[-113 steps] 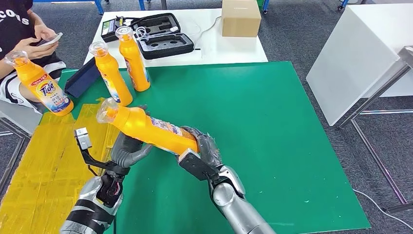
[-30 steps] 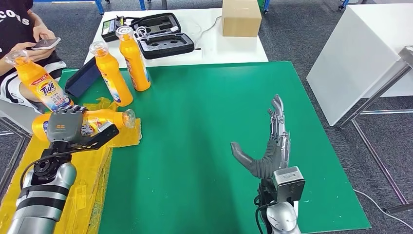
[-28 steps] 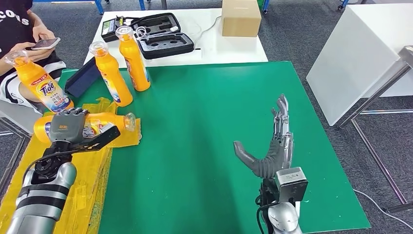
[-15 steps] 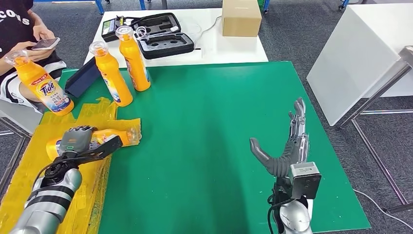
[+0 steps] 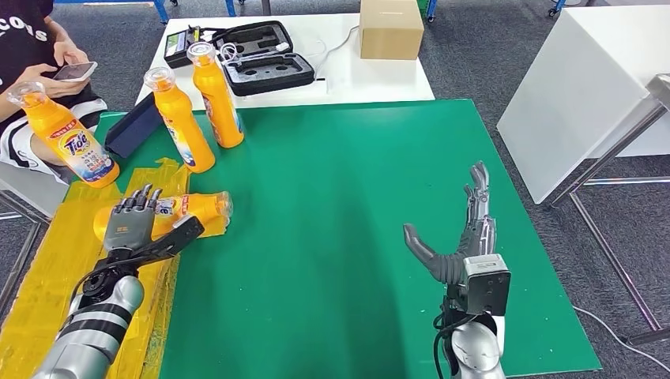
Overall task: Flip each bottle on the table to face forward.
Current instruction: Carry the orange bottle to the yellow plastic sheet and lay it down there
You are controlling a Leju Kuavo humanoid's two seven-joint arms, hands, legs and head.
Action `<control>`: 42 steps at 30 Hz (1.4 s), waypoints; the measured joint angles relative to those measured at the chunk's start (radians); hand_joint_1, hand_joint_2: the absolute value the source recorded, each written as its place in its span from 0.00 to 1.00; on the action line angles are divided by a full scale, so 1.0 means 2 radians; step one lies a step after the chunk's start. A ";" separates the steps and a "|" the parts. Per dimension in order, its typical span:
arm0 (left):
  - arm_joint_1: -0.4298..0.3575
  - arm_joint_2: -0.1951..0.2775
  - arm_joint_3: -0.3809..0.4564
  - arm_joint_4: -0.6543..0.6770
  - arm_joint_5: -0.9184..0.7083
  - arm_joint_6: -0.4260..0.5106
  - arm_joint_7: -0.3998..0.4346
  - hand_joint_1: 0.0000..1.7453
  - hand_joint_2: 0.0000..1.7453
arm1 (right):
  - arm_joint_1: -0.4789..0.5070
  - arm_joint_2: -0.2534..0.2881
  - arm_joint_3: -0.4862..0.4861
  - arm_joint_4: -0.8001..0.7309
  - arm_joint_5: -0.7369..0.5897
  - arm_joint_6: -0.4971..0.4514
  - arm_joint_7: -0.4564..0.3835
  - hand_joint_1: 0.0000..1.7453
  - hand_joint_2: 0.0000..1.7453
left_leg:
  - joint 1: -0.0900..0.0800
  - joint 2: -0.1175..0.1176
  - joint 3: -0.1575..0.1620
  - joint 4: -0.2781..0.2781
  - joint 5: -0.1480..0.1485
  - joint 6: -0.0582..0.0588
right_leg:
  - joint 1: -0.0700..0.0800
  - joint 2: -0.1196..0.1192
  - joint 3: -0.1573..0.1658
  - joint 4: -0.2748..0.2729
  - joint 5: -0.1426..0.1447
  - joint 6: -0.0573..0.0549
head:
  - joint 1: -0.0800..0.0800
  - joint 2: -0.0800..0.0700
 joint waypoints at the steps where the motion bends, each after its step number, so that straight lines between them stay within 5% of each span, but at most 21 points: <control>1: 0.004 -0.001 0.002 -0.009 0.003 0.009 -0.003 0.00 1.00 | 0.000 0.000 -0.001 0.001 0.001 -0.001 0.001 0.00 1.00 | 0.000 0.000 0.000 0.000 0.000 0.000 | 0.000 0.000 0.000 0.000 0.000 0.000 | 0.000 0.000; 10: 0.082 -0.014 0.004 -0.155 0.030 0.026 -0.035 0.00 1.00 | 0.021 -0.001 -0.005 0.000 0.035 0.000 0.006 0.00 1.00 | 0.000 0.000 0.000 0.000 0.000 0.000 | 0.000 0.000 0.000 0.000 0.000 0.000 | 0.000 0.000; 23: 0.260 -0.042 -0.035 -0.423 0.399 -0.166 -0.222 0.00 1.00 | 0.108 -0.023 0.005 -0.060 0.000 0.077 -0.043 0.00 1.00 | 0.000 0.000 0.000 0.000 -0.001 0.000 | 0.000 0.000 -0.001 0.000 0.000 0.000 | 0.000 0.000; 34: 0.282 -0.065 -0.067 -0.448 0.456 -0.223 -0.219 0.00 1.00 | 0.122 -0.026 0.022 -0.075 -0.010 0.078 -0.044 0.00 1.00 | 0.000 0.000 0.000 0.000 0.000 0.000 | 0.000 0.000 0.000 0.000 0.000 0.000 | 0.000 0.000; 42: 0.275 -0.077 -0.081 -0.414 0.509 -0.241 -0.198 0.00 1.00 | 0.116 -0.020 0.038 -0.074 0.022 0.027 -0.042 0.00 1.00 | 0.000 0.000 0.000 0.000 0.000 0.000 | 0.000 0.000 0.000 0.000 0.000 0.000 | 0.000 0.000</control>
